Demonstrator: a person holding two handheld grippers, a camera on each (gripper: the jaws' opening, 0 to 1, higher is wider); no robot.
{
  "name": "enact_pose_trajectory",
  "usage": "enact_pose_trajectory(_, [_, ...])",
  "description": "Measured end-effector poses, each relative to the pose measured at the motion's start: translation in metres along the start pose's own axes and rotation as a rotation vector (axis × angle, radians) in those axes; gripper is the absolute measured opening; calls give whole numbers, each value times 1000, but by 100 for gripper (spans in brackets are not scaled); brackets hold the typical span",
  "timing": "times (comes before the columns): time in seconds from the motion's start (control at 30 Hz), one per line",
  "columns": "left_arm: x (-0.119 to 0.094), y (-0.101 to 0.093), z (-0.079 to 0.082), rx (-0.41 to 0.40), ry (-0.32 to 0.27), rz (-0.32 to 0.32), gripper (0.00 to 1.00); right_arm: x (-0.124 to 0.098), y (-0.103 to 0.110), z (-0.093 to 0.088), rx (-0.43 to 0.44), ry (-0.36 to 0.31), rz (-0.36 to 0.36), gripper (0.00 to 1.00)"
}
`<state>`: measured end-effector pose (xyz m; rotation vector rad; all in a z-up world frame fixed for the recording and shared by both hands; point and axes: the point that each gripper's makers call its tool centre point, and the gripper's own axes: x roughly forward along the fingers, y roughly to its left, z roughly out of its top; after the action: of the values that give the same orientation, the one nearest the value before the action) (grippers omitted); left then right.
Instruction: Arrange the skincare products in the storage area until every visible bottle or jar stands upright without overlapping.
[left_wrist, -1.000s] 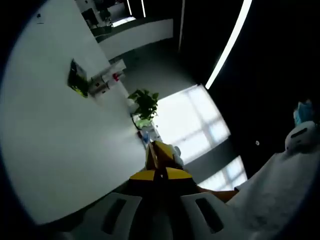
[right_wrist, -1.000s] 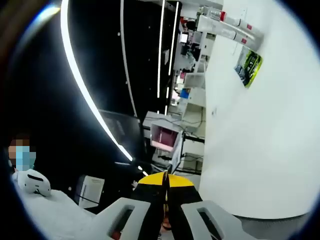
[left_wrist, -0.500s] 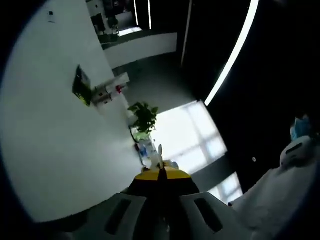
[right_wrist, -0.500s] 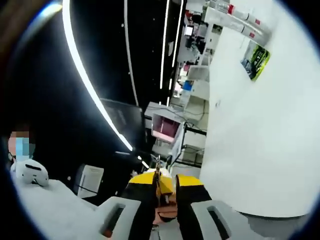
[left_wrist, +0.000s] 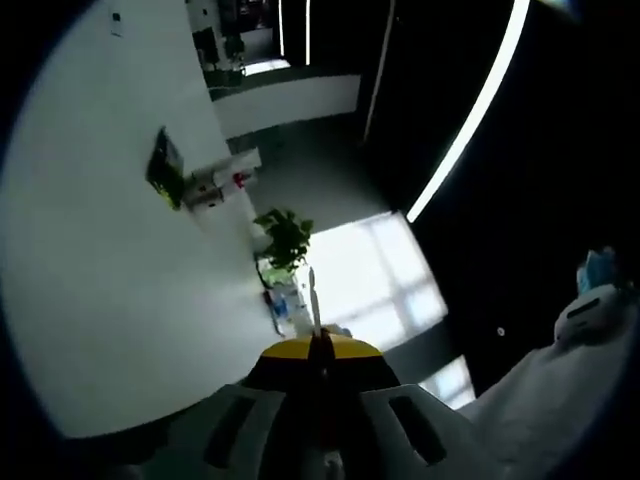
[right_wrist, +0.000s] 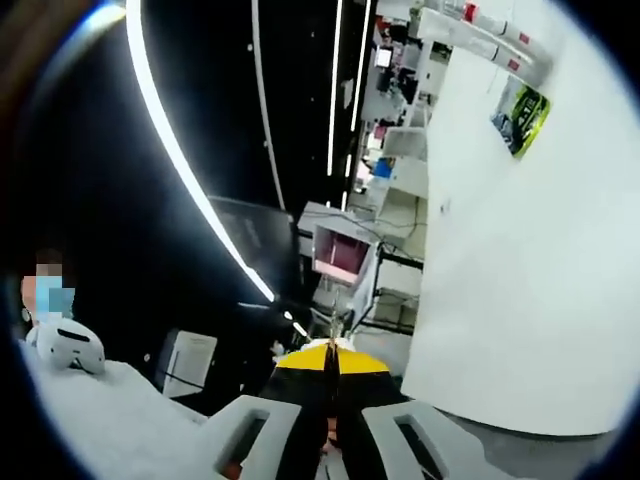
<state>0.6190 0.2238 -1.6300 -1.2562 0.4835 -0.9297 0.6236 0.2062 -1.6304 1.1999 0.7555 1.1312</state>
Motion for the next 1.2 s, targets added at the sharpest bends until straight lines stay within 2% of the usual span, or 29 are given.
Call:
enact_pose_trajectory(0.2, [-2,1,-6,36,31,21,0,0,2,-4,-10,24,3,0])
enact_pose_trajectory(0.4, [-5,6,-1,9,1,34,0,0,-2,-9,-48,50,-19,0])
enact_pose_trajectory(0.57, [-6,9,4,-12,-22,39,0,0,-3,-11,-41,50,-27,0])
enact_pose_trajectory(0.67, [-8,11,7,-40,-39,43,0,-1,-11,-10,-109,59,-89,3])
enact_pose_trajectory(0.73, [-9,13,9,-48,-53,49,0,-1,-13,-16,-134,103,-114,2])
enact_pose_trajectory(0.83, [-11,19,9,-44,-46,76,0,-2,-14,-14,-187,110,-136,0])
enact_pose_trajectory(0.93, [-13,23,15,-52,-66,89,0,-4,-17,-11,-244,108,-180,0])
enact_pose_trajectory(1.0, [-15,28,19,-59,-76,105,0,-7,-24,-8,-311,115,-232,0])
enact_pose_trajectory(1.07, [-15,30,23,-59,-82,111,0,-13,-37,-6,-408,139,-319,0])
enact_pose_trajectory(1.1, [-15,30,26,-61,-85,113,0,-18,-49,-9,-500,186,-391,1])
enact_pose_trajectory(1.17, [-16,32,32,-50,-93,124,0,-21,-60,-13,-577,226,-446,7])
enact_pose_trajectory(1.2, [-16,35,35,-44,-94,131,0,-23,-67,-14,-593,236,-482,14])
